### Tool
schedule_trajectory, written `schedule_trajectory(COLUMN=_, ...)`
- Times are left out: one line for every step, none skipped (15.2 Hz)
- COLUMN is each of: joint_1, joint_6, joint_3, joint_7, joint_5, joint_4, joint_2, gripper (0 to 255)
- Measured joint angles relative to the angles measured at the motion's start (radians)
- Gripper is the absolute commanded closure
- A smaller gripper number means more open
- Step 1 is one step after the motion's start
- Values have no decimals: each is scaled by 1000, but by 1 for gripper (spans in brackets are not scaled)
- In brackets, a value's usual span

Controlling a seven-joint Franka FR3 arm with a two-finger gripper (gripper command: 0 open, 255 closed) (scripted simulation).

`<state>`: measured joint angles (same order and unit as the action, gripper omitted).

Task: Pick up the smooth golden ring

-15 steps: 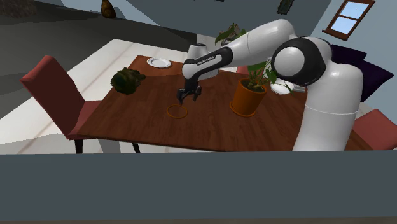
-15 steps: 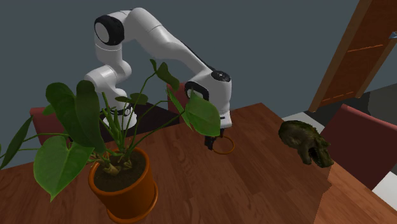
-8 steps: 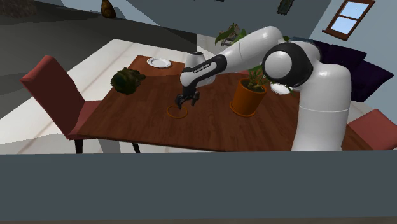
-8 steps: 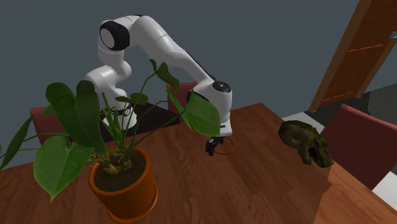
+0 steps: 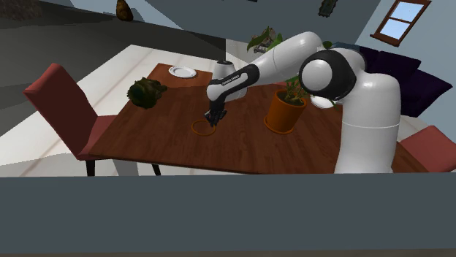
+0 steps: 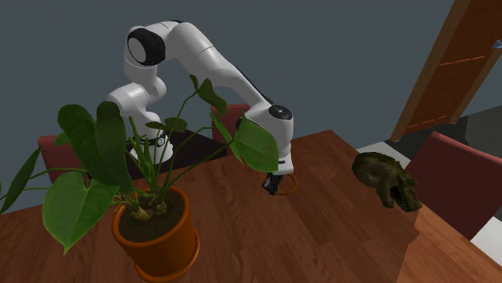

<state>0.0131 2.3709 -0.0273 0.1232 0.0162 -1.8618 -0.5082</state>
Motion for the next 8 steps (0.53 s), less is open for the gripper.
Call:
schedule_trajectory(joint_1=0, joint_6=0, joint_3=0, joint_7=0, joint_5=0, joint_4=0, joint_2=0, gripper=255)
schedule_trajectory(joint_1=0, joint_6=0, joint_3=0, joint_7=0, joint_5=0, joint_4=0, joint_2=0, gripper=255)
schedule_trajectory(joint_1=0, joint_6=0, joint_3=0, joint_7=0, joint_5=0, joint_4=0, joint_2=0, gripper=255)
schedule_trajectory(joint_1=0, joint_6=1, joint_3=0, joint_7=1, joint_5=0, joint_4=-1, joint_2=1, gripper=255)
schedule_trajectory(joint_1=1, joint_6=-3, joint_3=0, joint_7=1, joint_5=0, joint_4=-2, joint_2=5, gripper=255)
schedule_trajectory(joint_1=0, joint_6=-10, joint_3=0, joint_7=0, joint_5=0, joint_4=-1, joint_2=11, gripper=255)
schedule_trajectory(joint_1=0, joint_6=-21, joint_3=-1, joint_7=0, joint_5=-1, joint_4=3, joint_2=19, gripper=255)
schedule_trajectory(joint_1=0, joint_6=-30, joint_3=-1, joint_7=0, joint_5=-1, joint_4=4, joint_2=27, gripper=255)
